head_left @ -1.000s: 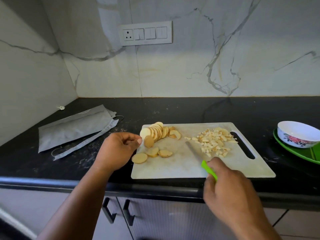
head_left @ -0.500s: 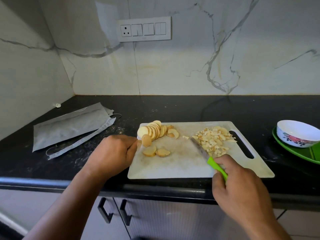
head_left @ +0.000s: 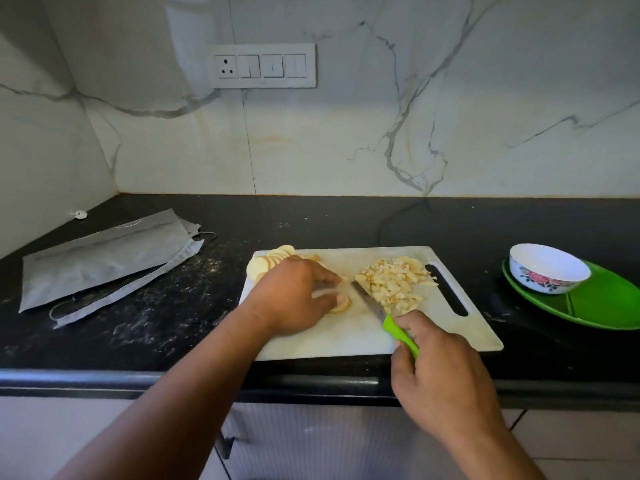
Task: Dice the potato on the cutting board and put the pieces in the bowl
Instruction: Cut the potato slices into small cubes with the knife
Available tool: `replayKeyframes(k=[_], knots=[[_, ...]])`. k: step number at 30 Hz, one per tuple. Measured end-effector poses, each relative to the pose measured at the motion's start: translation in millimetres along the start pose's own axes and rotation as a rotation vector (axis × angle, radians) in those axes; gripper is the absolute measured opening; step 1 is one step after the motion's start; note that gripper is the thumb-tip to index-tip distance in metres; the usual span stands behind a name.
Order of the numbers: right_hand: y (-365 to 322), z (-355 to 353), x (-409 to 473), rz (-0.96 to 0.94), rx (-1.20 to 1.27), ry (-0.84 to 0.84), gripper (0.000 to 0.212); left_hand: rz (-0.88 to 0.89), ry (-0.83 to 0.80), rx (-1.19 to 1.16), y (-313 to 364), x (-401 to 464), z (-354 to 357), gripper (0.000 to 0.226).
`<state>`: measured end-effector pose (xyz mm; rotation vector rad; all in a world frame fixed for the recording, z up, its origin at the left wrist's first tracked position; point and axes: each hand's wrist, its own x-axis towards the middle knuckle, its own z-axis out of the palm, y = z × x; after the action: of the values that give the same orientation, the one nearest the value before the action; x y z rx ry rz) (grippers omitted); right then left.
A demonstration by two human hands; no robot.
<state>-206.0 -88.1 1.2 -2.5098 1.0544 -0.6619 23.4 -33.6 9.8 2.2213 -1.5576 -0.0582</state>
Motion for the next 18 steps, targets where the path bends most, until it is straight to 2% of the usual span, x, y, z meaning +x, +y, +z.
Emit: replayKeyframes(k=[2, 7, 10, 18], knots=[[-1.5, 0.6, -1.8, -0.022, -0.013, 0.024, 0.035, 0.048, -0.047, 0.012, -3.3, -4.4, 1.9, 0.05], [-13.4, 2.5, -3.5, -0.11, -0.023, 0.077, 0.042, 0.087, 0.05, -0.09, -12.2, -4.0, 13.7, 0.033], [-19.9, 6.6, -1.2, -0.125, -0.119, 0.095, 0.044, 0.115, 0.099, -0.103, -13.9, -4.0, 18.3, 0.025], [-32.6, 5.4, -2.0, -0.156, -0.295, 0.02, 0.048, 0.084, 0.143, -0.02, -11.8, -6.8, 24.8, 0.027]])
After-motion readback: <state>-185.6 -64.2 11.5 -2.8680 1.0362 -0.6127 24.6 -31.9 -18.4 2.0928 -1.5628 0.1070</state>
